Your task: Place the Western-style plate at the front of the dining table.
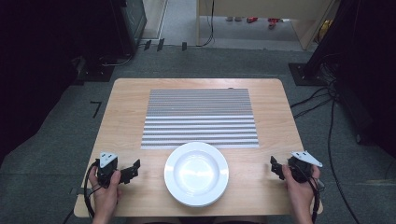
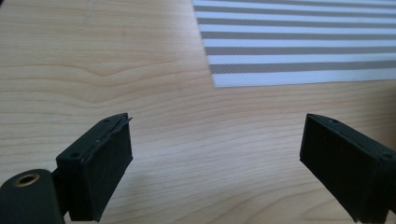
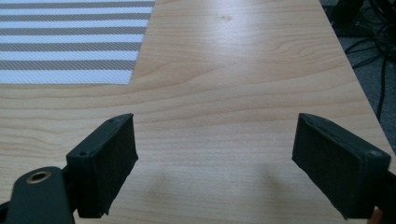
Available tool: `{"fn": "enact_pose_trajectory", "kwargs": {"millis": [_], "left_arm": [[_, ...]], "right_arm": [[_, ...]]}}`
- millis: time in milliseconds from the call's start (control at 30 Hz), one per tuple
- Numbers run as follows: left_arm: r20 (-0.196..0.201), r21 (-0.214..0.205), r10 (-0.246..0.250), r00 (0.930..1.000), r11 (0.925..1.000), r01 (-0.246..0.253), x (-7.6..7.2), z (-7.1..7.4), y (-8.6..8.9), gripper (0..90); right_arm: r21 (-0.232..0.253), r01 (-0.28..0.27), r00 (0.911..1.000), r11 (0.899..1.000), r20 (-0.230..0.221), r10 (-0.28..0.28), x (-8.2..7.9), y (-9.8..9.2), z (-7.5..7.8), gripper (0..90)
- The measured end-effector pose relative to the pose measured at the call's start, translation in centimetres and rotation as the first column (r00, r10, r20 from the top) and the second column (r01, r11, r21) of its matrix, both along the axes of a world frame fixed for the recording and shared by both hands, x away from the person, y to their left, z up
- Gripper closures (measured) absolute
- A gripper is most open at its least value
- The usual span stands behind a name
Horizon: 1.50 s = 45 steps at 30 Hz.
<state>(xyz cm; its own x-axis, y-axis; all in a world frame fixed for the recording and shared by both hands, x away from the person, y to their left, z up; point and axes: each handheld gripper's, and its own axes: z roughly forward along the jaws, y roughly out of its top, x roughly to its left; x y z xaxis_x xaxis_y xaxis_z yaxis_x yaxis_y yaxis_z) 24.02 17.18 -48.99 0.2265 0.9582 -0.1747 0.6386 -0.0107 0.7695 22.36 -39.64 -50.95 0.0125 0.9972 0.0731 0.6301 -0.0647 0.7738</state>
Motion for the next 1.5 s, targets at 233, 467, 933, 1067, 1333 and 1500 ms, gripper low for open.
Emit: {"fn": "enact_pose_trajectory", "kwargs": {"millis": [233,467,933,1067,1333,1500], "left_arm": [[0.026,-0.025,-0.037,0.999,0.999,0.038,-0.6,0.7,-1.4,9.4],[0.034,-0.047,-0.081,0.9961,0.9955,0.083,-1.1,0.9,-2.7,9.4],[0.045,-0.076,-0.135,0.9898,0.9875,0.138,-1.7,1.4,-4.6,9.5],[0.051,-0.083,-0.144,0.9883,0.9856,0.148,-1.9,1.5,-5.1,9.5],[0.05,-0.097,-0.175,0.9833,0.9791,0.179,-2.3,1.6,-6.1,9.5],[0.053,-0.116,-0.197,0.979,0.9726,0.202,-2.5,1.7,-6.8,9.5]], "right_arm": [[0.031,-0.04,0.9989,0.999,0.025,0.039,-0.1,1.4,0.7,13.9],[0.068,-0.078,0.9957,0.995,0.055,0.075,-0.3,3.0,1.3,13.9],[0.117,-0.155,0.9853,0.981,0.091,0.144,-0.5,6.0,2.1,14.0],[0.207,-0.209,0.9767,0.956,0.093,0.193,-0.9,7.5,2.5,13.9],[0.208,-0.268,0.9622,0.941,0.104,0.252,-1.3,9.8,2.8,14.0],[0.237,-0.302,0.9524,0.923,0.114,0.283,-1.6,11.1,3.0,14.2]]}}
